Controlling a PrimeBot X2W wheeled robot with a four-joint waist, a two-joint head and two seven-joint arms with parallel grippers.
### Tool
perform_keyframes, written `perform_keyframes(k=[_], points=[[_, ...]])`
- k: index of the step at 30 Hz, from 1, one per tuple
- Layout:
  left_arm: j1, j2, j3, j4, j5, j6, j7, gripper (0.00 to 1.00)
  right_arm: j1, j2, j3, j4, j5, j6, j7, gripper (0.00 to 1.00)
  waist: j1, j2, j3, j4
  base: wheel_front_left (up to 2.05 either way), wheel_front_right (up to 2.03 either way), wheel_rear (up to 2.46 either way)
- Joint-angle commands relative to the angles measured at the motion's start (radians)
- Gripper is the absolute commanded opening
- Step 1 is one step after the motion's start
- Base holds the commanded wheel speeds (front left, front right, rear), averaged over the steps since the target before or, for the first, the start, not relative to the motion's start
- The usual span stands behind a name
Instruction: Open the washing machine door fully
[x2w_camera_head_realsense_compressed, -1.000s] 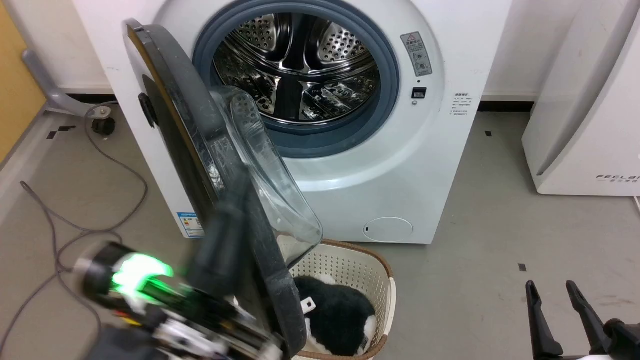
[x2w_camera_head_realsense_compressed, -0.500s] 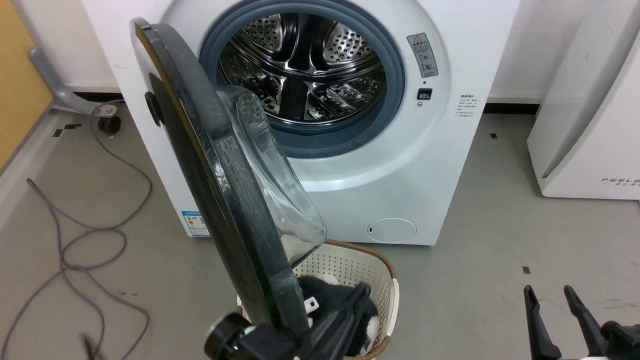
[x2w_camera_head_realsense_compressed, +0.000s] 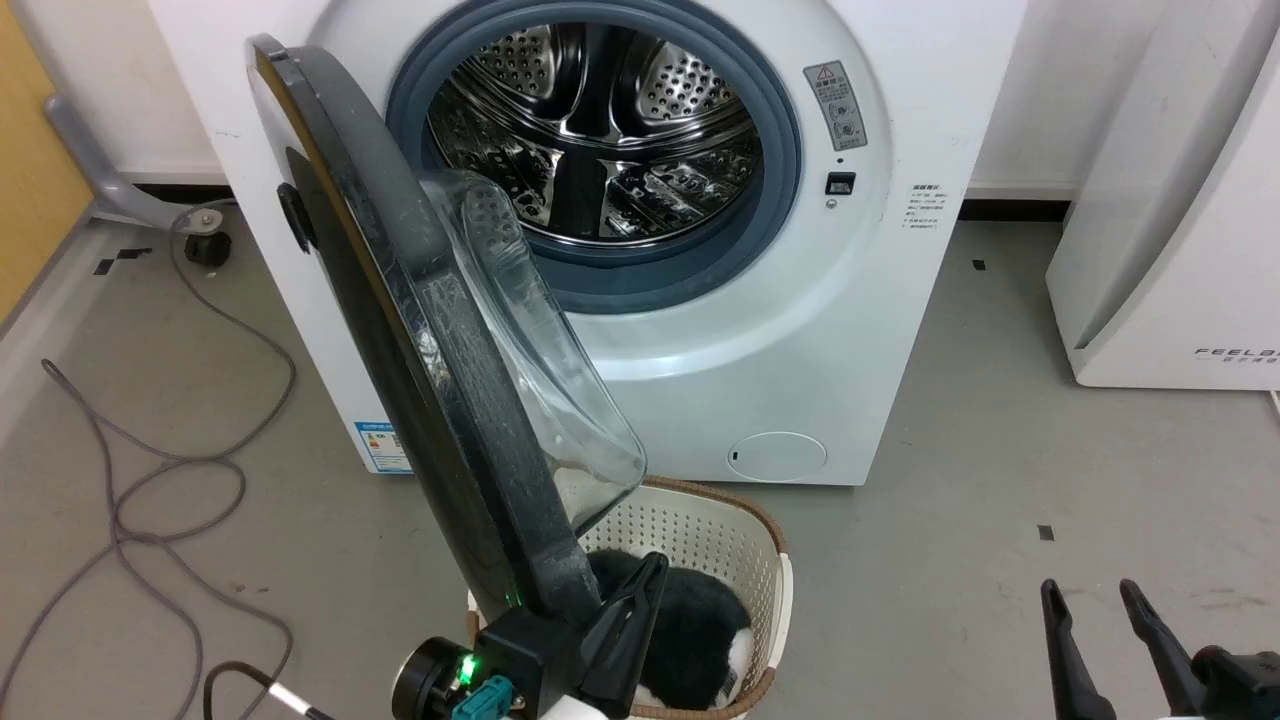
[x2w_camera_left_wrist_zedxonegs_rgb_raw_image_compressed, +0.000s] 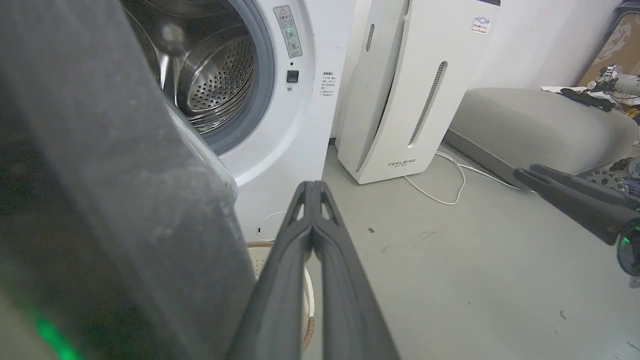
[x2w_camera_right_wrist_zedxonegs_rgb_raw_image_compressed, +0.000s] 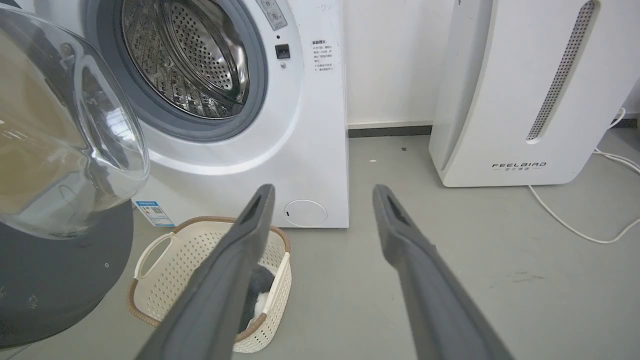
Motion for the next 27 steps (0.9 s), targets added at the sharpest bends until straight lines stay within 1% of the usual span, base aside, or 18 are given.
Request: perform_keyframes(k=[1, 7, 15, 20, 21, 27], points=[[-0.017, -0.007, 0.01, 0.017, 0.005, 0.014, -0.015, 0.0, 0.013, 0.003, 0.002, 0.007, 0.012, 0.001, -0.001, 1.0, -0.0001, -0.0001, 0.001, -0.001, 0.0, 0.0, 0.0], [-0.013, -0.006, 0.03, 0.035, 0.005, 0.043, -0.036, 0.0, 0.013, 0.003, -0.001, 0.019, 0.013, 0.001, -0.004, 1.0, -0.0001, -0.0001, 0.003, 0.007, 0.0, 0.0, 0.0], [0.04, 0.007, 0.05, -0.013, 0.005, 0.086, -0.037, 0.0, 0.009, 0.003, -0.004, 0.036, 0.019, 0.001, -0.008, 1.0, -0.0001, -0.0001, 0.004, 0.043, 0.0, 0.0, 0.0], [0.087, 0.017, 0.066, -0.064, 0.002, 0.116, -0.037, 0.0, 0.007, 0.003, -0.008, 0.046, 0.022, 0.001, -0.01, 1.0, -0.0001, -0.0001, 0.005, 0.085, 0.0, 0.0, 0.0], [0.087, 0.017, 0.066, -0.064, 0.002, 0.116, -0.037, 0.0, 0.007, 0.003, -0.008, 0.046, 0.022, 0.001, -0.01, 1.0, -0.0001, -0.0001, 0.005, 0.085, 0.0, 0.0, 0.0], [0.12, 0.032, 0.094, -0.112, 0.001, 0.147, -0.042, 0.0, -0.001, 0.003, -0.012, 0.052, 0.022, 0.001, -0.012, 1.0, -0.0001, -0.0001, 0.008, 0.157, 0.0, 0.0, 0.0]])
